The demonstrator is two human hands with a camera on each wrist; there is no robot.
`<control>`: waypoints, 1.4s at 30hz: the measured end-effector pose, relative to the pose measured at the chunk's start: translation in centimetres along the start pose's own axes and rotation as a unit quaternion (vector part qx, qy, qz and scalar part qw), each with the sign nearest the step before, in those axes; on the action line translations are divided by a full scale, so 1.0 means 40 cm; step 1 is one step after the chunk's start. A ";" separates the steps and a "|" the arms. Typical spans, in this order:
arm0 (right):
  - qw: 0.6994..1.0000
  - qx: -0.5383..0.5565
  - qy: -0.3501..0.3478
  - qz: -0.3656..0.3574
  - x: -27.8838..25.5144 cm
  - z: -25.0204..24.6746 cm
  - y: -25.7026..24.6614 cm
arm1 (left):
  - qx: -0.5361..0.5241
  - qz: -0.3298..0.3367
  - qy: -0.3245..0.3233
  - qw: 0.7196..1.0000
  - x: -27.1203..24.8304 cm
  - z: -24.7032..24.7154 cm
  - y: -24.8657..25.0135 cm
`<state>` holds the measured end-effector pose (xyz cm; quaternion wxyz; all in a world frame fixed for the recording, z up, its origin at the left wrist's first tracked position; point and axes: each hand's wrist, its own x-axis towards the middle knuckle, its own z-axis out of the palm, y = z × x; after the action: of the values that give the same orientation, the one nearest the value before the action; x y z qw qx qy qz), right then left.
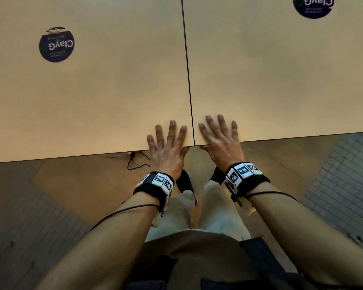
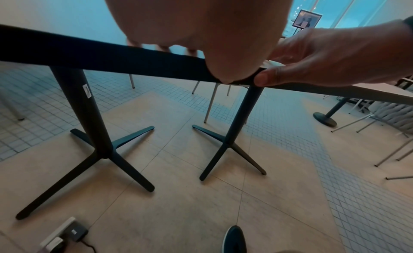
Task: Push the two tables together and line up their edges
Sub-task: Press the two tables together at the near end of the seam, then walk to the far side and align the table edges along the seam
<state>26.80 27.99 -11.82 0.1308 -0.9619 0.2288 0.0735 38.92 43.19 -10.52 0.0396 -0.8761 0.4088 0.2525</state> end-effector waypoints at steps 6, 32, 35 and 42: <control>0.999 0.027 -0.015 0.020 0.002 -0.024 -0.012 | -0.014 -0.005 -0.030 0.999 -0.004 -0.022 0.014; 0.981 0.156 0.041 0.108 0.871 -0.534 0.187 | -0.152 -0.064 0.122 0.979 0.723 -0.843 -0.066; 0.978 0.150 0.027 0.139 1.024 -0.549 0.226 | -0.155 -0.064 0.111 0.980 0.883 -0.899 -0.085; 0.983 0.102 -0.002 0.152 1.360 -0.547 0.346 | -0.160 -0.090 0.093 0.979 1.245 -0.974 -0.120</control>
<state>70.36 -13.06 -4.87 0.2159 -0.8975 0.3779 0.0707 85.23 0.96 -0.97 -0.1168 -0.9239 0.2842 0.2280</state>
